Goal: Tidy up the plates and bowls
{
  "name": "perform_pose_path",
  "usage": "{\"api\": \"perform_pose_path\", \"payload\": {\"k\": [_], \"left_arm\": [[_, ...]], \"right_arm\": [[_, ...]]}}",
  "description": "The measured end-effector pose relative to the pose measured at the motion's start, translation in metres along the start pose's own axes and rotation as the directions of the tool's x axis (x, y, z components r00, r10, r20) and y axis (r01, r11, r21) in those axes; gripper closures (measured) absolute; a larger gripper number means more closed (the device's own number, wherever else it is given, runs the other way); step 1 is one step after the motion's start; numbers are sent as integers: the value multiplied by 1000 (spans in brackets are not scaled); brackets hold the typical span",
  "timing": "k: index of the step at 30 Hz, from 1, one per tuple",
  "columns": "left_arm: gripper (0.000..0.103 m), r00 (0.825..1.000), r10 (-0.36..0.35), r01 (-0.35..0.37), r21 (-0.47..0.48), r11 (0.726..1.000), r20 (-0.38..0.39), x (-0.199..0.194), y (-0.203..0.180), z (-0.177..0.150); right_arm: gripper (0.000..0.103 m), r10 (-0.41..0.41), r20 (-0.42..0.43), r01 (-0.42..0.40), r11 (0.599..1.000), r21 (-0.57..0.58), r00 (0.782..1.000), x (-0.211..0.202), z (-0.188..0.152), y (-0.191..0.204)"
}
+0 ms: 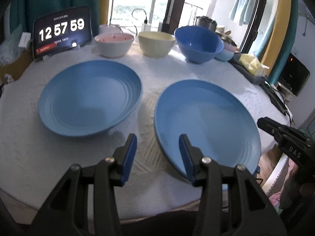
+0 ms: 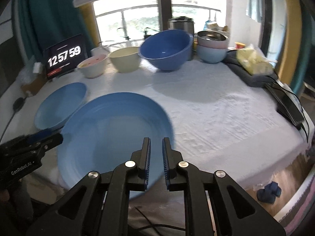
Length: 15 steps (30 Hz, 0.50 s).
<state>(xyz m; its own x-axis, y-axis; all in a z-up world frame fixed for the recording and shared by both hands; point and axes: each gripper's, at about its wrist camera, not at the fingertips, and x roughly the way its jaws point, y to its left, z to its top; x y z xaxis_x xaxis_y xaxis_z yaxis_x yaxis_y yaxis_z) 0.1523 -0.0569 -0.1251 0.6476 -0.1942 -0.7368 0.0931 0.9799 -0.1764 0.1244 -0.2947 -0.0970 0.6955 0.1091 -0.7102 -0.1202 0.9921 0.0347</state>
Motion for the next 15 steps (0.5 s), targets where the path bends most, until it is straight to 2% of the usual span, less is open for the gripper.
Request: {"api": "perform_pose_path", "payload": {"k": [1, 3, 9, 14, 15], "left_arm": [[57, 1000, -4, 4, -1, 1000, -14, 3, 0, -1], [56, 999, -9, 9, -2, 1000, -42, 9, -1, -2], [55, 993, -28, 30, 14, 999, -110, 26, -7, -4], [55, 995, -38, 44, 63, 997, -97, 30, -18, 1], [56, 995, -21, 28, 75, 997, -94, 31, -21, 2]], "right_arm": [[78, -3, -4, 3, 1000, 12, 1000, 1, 0, -3], [72, 0, -21, 1, 999, 37, 1000, 6, -1, -10], [72, 7, -73, -3, 998, 67, 997, 25, -5, -18], [73, 65, -109, -56, 995, 79, 992, 42, -7, -19], [75, 73, -110, -66, 995, 69, 991, 44, -6, -16]]}}
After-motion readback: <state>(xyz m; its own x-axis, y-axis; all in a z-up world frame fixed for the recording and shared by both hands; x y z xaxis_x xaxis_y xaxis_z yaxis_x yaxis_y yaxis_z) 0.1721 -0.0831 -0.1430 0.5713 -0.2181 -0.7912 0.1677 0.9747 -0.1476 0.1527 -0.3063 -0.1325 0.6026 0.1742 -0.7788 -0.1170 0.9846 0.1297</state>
